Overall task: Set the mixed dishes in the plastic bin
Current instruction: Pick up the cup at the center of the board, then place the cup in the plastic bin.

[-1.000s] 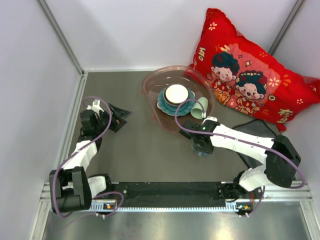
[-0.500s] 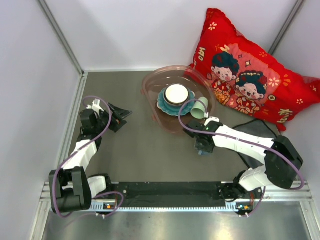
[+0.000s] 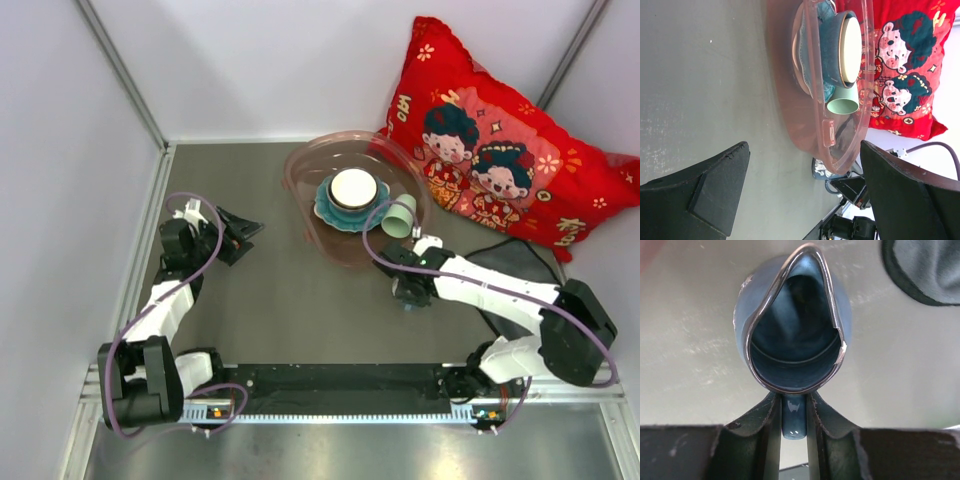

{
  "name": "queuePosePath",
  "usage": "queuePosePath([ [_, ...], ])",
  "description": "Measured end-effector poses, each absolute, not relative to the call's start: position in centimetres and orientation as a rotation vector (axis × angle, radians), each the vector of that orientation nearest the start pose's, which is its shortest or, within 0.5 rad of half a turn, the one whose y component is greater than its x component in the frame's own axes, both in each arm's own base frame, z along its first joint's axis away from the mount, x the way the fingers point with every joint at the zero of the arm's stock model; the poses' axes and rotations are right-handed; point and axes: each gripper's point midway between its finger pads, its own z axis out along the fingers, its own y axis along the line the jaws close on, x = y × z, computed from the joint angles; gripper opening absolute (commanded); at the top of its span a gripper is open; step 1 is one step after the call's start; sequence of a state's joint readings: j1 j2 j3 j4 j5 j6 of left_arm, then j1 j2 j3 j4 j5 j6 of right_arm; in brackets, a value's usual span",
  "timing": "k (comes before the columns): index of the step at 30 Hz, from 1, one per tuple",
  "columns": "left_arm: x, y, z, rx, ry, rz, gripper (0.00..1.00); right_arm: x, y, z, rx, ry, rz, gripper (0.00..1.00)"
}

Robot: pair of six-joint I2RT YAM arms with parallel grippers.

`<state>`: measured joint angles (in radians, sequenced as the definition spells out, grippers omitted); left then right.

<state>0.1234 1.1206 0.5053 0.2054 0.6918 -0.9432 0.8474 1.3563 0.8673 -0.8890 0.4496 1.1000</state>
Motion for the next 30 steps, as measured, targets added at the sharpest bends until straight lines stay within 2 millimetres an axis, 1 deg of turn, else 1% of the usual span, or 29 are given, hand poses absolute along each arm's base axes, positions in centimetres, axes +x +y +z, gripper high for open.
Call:
queuePosePath([
  [3,31.7,-10.0,16.2,-0.618,1.990,-1.199,0.96,18.2,14.2,6.7,0.396,2.631,-0.112,0.00],
  [6,31.8,-9.9,16.3,-0.616,1.988,-1.199,0.96,17.3,13.4,8.3,0.398,2.608,-0.053,0.00],
  [11,32.0,-9.9,16.7,-0.609,1.980,-1.199,0.96,16.8,12.3,13.1,0.340,2.507,0.106,0.00],
  [12,32.0,-9.9,16.8,-0.606,1.977,-1.199,0.96,16.8,12.1,14.5,0.321,2.480,0.130,0.00],
  [15,32.1,-9.9,17.0,-0.601,1.971,-1.198,0.96,17.3,12.1,17.6,0.245,2.408,0.192,0.00],
  [17,32.1,-9.9,17.0,-0.602,1.972,-1.198,0.96,17.7,12.3,19.5,0.181,2.374,0.213,0.00],
  [18,32.1,-9.9,17.0,-0.602,1.972,-1.198,0.96,18.0,12.6,20.1,0.140,2.365,0.215,0.00],
  [21,32.1,-9.9,17.1,-0.602,1.972,-1.198,0.95,19.2,14.2,22.0,0.021,2.334,0.243,0.00],
  [25,32.2,-9.9,17.0,-0.605,1.972,-1.195,0.95,20.8,16.5,22.9,-0.140,2.308,0.254,0.00],
  [28,32.2,-9.8,17.2,-0.609,1.971,-1.191,0.95,22.0,17.8,23.1,-0.280,2.290,0.227,0.00],
  [30,32.1,-9.8,17.5,-0.607,1.968,-1.189,0.96,23.2,18.6,23.4,-0.379,2.258,0.198,0.00],
])
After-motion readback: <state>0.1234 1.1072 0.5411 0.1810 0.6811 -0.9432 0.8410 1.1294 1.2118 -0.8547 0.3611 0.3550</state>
